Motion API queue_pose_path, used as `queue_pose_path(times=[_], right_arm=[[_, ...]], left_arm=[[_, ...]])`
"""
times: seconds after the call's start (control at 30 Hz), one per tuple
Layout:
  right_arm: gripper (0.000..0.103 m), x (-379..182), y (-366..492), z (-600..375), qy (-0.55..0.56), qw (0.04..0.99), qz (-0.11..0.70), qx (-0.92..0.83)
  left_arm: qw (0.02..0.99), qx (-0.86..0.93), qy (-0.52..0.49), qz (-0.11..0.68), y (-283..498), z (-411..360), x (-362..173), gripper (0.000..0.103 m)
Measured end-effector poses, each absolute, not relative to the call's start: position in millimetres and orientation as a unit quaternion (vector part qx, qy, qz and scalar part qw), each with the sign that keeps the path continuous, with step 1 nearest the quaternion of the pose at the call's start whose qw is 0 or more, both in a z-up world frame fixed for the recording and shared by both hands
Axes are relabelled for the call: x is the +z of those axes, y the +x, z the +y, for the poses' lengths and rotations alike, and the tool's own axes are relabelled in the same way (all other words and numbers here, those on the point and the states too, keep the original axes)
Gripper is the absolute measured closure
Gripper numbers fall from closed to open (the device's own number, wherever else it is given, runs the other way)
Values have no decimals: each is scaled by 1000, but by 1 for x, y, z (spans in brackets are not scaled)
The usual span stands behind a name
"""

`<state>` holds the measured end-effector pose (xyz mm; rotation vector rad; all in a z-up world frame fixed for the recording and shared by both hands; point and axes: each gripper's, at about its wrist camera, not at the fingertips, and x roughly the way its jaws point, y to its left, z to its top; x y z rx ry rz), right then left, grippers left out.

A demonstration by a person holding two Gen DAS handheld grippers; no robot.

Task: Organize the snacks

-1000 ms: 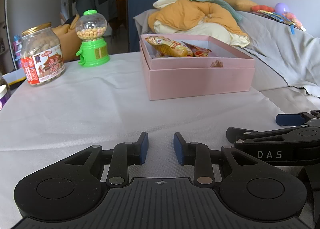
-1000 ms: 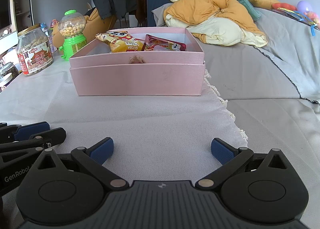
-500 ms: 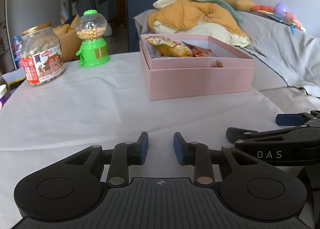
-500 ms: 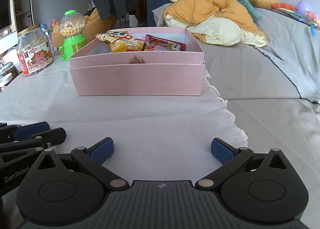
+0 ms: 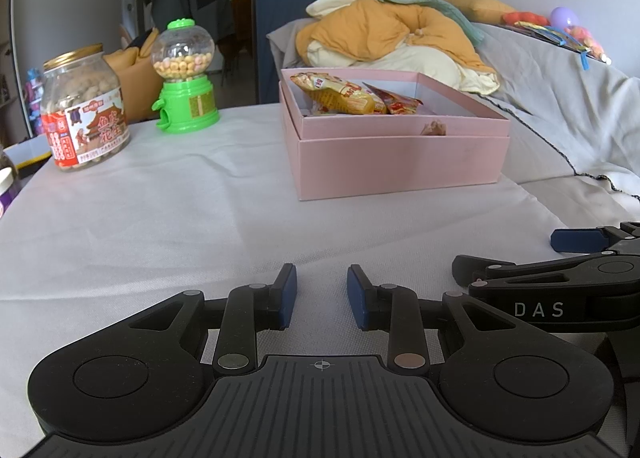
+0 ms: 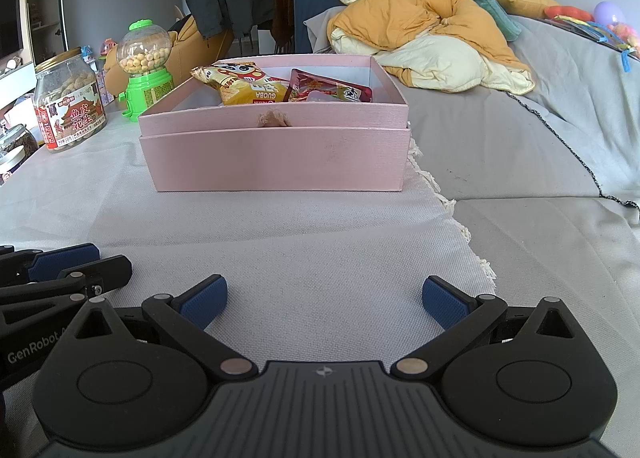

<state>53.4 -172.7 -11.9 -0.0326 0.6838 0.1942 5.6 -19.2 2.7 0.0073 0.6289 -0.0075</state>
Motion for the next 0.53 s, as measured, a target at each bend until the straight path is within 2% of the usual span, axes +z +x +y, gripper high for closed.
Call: queue_pose_path(times=[0.53], right_arm=[[0, -12, 54, -173, -16, 937, 335, 95]], left_arm=[[951, -3, 2, 309, 5, -20, 3, 70]])
